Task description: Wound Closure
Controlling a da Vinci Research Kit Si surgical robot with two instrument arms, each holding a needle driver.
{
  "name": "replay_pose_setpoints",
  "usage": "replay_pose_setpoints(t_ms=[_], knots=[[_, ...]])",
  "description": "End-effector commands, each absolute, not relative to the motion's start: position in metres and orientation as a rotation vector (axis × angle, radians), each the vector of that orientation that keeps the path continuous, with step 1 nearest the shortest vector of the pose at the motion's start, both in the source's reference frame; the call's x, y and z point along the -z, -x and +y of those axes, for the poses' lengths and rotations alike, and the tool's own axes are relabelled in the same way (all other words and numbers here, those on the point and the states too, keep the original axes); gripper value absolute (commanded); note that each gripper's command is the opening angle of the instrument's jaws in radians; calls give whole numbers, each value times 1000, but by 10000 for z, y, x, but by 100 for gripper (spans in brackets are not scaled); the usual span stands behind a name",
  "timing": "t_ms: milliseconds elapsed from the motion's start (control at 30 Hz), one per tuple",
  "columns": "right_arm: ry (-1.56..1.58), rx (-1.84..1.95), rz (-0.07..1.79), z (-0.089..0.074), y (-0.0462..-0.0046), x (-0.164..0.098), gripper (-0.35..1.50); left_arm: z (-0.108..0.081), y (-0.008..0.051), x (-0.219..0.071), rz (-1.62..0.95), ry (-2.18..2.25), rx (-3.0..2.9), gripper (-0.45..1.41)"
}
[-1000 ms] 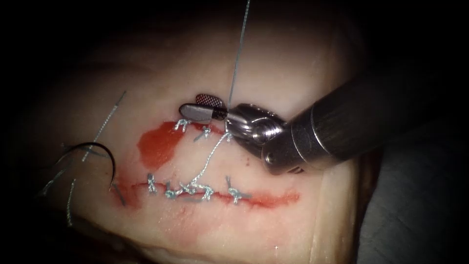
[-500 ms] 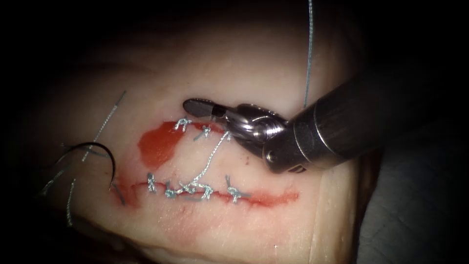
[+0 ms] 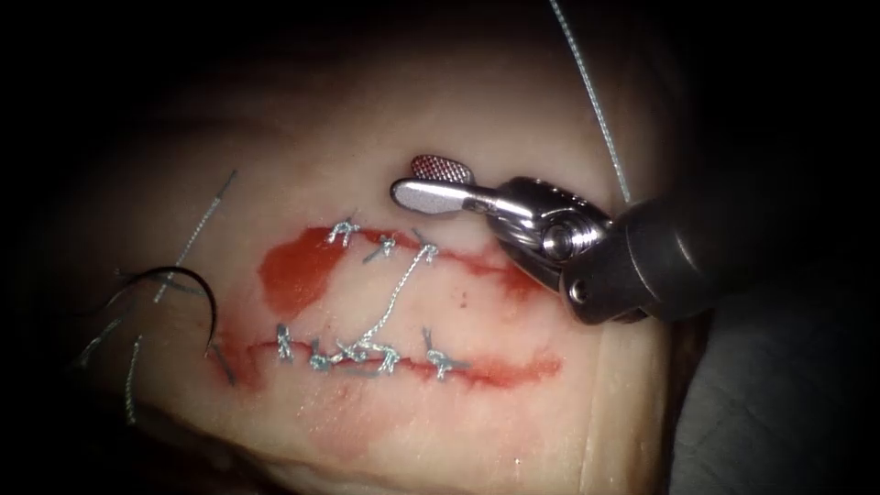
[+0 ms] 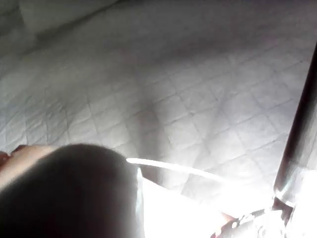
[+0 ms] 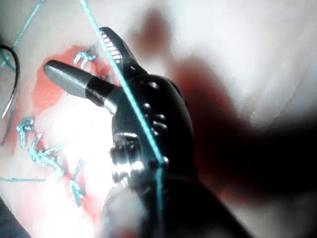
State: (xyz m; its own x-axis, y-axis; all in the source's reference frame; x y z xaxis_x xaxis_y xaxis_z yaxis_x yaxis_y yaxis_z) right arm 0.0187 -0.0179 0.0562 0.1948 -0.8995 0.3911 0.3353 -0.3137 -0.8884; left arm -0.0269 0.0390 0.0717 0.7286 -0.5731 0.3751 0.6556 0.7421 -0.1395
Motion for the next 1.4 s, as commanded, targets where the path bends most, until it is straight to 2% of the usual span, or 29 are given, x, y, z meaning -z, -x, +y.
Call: replay_pose_setpoints(t_ms=[33, 200, 567, 600, 667, 700, 800, 833, 1033, 1100, 1133, 1167, 1300, 1400], knots=[[1344, 1390, 604, -181, -188, -561, 138, 396, 273, -723, -322, 273, 684, -45], [1327, 1390, 639, -172, -145, -546, 136, 329, 220, -763, -257, 147, 597, -45], [1319, 1390, 621, -168, -123, -551, 138, 240, 131, -804, -96, -362, 364, -45], [1318, 1389, 617, -168, -123, -551, 138, 238, 130, -805, -85, -399, 313, -10], [1317, 1389, 615, -168, -124, -551, 138, 238, 131, -806, -94, -422, 171, 76], [1317, 1388, 615, -168, -124, -551, 138, 239, 133, -806, -116, -410, 69, 90], [1317, 1388, 614, -168, -124, -550, 138, 234, 135, -802, -158, -427, 46, 105], [1317, 1388, 614, -168, -125, -550, 138, 230, 134, -798, -156, -431, 66, 106], [1320, 1388, 604, -172, -130, -553, 140, 222, 148, -744, -362, -756, 119, 90], [1313, 1373, 609, -174, -132, -554, 140, 241, 169, -724, -413, -749, 275, 71], [1313, 1373, 609, -174, -132, -554, 140, 241, 169, -724, -413, -749, 275, 71], [1289, 1330, 636, -175, -135, -555, 138, 253, 192, -712, -401, -777, 515, 54], [1272, 1299, 650, -177, -139, -554, 138, 245, 223, -717, -207, -895, 922, 44], [1271, 1298, 648, -178, -141, -553, 138, 229, 246, -737, -148, -1067, 1194, 44]])
